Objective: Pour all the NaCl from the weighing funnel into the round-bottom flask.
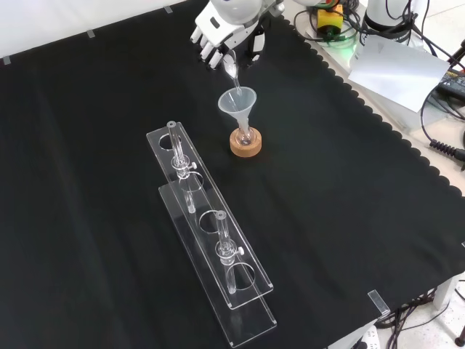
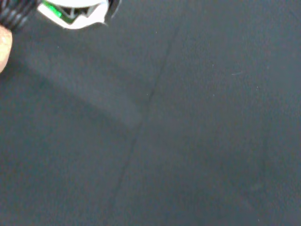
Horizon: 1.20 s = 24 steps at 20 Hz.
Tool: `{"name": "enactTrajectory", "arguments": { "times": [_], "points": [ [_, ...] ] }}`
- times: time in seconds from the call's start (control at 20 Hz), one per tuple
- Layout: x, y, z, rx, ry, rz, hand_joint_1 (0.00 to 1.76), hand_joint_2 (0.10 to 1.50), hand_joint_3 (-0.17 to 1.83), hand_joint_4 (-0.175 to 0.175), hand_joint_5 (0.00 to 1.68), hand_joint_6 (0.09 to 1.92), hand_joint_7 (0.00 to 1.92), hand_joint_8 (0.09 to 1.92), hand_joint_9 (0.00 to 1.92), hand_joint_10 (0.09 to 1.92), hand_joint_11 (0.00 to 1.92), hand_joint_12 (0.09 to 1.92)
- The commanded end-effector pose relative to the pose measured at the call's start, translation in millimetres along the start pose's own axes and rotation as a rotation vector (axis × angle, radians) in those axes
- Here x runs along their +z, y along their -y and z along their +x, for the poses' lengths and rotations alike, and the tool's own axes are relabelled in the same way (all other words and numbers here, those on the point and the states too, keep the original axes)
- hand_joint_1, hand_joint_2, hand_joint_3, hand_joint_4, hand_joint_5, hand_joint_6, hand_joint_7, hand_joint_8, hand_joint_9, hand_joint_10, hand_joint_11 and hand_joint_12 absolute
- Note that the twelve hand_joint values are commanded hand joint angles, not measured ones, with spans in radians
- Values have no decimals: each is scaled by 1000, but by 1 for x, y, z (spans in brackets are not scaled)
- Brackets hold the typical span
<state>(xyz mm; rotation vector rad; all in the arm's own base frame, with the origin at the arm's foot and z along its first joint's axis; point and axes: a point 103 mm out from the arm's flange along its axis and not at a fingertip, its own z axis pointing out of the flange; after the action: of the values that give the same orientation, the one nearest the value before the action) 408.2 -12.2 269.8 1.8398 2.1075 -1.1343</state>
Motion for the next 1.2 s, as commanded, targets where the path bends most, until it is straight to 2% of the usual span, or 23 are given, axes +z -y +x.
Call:
{"name": "enactTrajectory", "arguments": {
  "times": [0.05,0.4,1.2],
  "points": [
    [6,0,-3,0,22,23,1097,643,789,175,1148,953,760,672,1037,421,775,1102],
    [3,0,-4,0,64,22,1097,644,787,175,1148,953,758,671,1037,417,776,1099],
    [8,-2,-3,-5,42,34,1096,647,784,175,1147,952,755,670,1039,410,778,1094]
  ]
}}
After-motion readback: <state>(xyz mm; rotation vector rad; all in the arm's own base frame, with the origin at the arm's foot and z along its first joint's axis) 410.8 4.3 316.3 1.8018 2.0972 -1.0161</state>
